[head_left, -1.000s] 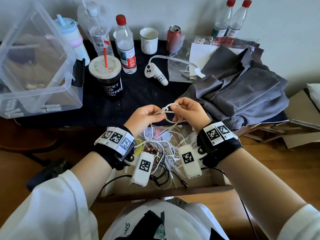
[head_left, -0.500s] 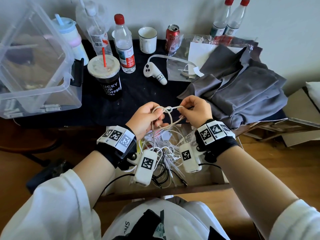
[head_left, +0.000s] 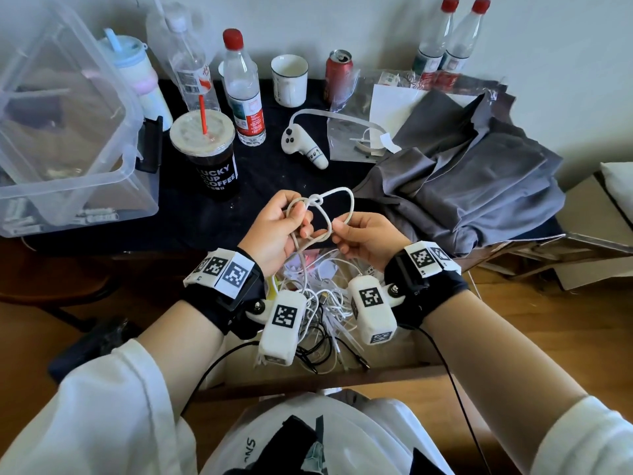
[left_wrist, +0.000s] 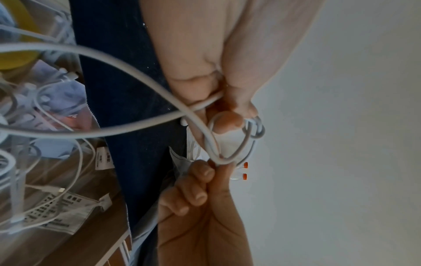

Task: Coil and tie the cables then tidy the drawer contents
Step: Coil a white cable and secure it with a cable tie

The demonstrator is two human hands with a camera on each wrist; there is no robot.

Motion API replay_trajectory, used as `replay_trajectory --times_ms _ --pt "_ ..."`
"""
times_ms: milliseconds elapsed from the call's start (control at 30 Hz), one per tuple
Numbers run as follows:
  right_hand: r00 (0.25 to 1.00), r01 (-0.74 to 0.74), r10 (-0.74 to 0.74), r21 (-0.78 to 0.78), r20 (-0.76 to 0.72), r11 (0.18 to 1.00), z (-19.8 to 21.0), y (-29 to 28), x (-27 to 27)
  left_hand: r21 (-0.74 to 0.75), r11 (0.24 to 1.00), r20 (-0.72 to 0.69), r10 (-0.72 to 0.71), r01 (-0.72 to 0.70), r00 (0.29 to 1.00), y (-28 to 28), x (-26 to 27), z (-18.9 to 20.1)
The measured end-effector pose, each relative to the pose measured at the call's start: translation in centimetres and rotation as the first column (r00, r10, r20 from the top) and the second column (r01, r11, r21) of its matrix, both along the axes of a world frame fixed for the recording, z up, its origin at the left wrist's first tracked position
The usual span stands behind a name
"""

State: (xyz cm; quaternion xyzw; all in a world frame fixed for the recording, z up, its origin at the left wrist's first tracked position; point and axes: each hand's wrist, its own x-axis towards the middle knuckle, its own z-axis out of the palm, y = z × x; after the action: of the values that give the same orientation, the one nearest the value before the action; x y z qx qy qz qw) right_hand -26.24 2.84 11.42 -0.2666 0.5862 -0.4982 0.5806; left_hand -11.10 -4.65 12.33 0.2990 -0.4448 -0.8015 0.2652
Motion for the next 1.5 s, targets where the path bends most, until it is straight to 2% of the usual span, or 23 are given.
replay_trajectory --times_ms 133,267,333,467,533,633,733,800,867,933,1033,1100,1200,1300,1367,1433,1500 --pt "0.977 0.201 -0.202 -0.023 -0.069 0.979 -0.4 0.0 -1.7 0.023 1.000 0.004 -0.008 0.008 1.000 -0.3 0.5 -0.3" --pt "0.936 0.344 -0.345 -0.026 -0.068 0.939 -0.9 -0.2 -1.9 0.011 1.000 0.032 -0.007 0.007 0.999 -0.1 0.5 -0.5" --pt "0.943 0.327 -0.326 0.002 -0.061 0.945 -0.8 -0.3 -0.7 0.024 1.000 0.025 0.002 -0.002 1.000 0.2 0.2 -0.4" --pt "0.996 0.086 -0.086 0.005 -0.021 0.996 -1.1 0.0 1.3 0.001 1.000 0.031 0.022 -0.022 0.999 0.2 -0.2 -0.2" --pt "0.999 0.038 -0.038 -0.035 -0.022 0.999 -1.3 0.3 1.5 -0.012 1.000 0.041 0.015 -0.014 0.999 0.2 -0.2 -0.2" --pt "0.990 0.135 -0.137 -0.057 -0.029 0.989 -1.2 0.1 0.7 -0.017 1.000 0.051 -0.002 0.002 0.999 0.0 -0.1 -0.3" --pt "0.943 0.312 -0.315 -0.040 -0.111 0.949 -1.6 -0.1 -0.8 0.013 1.000 0.047 -0.006 0.005 0.999 -0.2 0.4 -0.5" --pt "0.918 0.378 -0.379 -0.029 -0.121 0.925 -1.8 0.0 -1.4 0.023 1.000 0.049 -0.002 0.001 0.999 -0.3 0.6 -0.6" --pt "0.940 0.333 -0.333 -0.010 -0.076 0.943 -1.9 0.2 -1.1 0.025 1.000 0.054 0.011 -0.013 0.998 -0.2 0.6 -0.7" --pt "0.980 0.196 -0.196 -0.007 -0.034 0.981 -2.0 0.5 -0.1 0.031 0.999 0.046 0.026 -0.028 0.999 0.1 0.3 -0.6" --pt "0.996 0.050 -0.054 -0.053 -0.074 0.997 -2.2 0.8 1.3 0.019 1.000 0.043 0.023 -0.024 0.999 0.2 -0.1 -0.6" --pt "0.995 0.080 -0.086 -0.095 -0.060 0.992 -2.3 0.6 1.4 0.017 1.000 0.040 0.011 -0.012 0.999 0.1 -0.2 -0.5" --pt "0.969 0.246 -0.243 -0.119 0.042 0.962 -2.1 0.4 0.2 0.033 0.999 0.030 -0.013 0.012 0.999 0.0 0.0 -0.5" --pt "0.893 0.447 -0.440 -0.067 0.098 0.892 -1.9 0.6 -1.8 0.038 0.999 0.038 -0.004 0.002 0.999 -0.1 0.4 -0.5" --pt "0.852 0.519 -0.516 -0.018 0.088 0.854 -1.7 0.8 -2.3 0.034 0.999 0.041 0.010 -0.011 0.999 -0.2 0.6 -0.6" --pt "0.887 0.459 -0.459 0.010 0.050 0.888 -1.7 0.8 -1.9 0.032 0.999 0.051 0.015 -0.016 0.999 -0.2 0.5 -0.6" --pt "0.958 0.285 -0.285 0.013 -0.013 0.958 -1.8 0.8 -0.9 0.036 0.999 0.051 0.013 -0.015 0.999 0.0 0.2 -0.6"
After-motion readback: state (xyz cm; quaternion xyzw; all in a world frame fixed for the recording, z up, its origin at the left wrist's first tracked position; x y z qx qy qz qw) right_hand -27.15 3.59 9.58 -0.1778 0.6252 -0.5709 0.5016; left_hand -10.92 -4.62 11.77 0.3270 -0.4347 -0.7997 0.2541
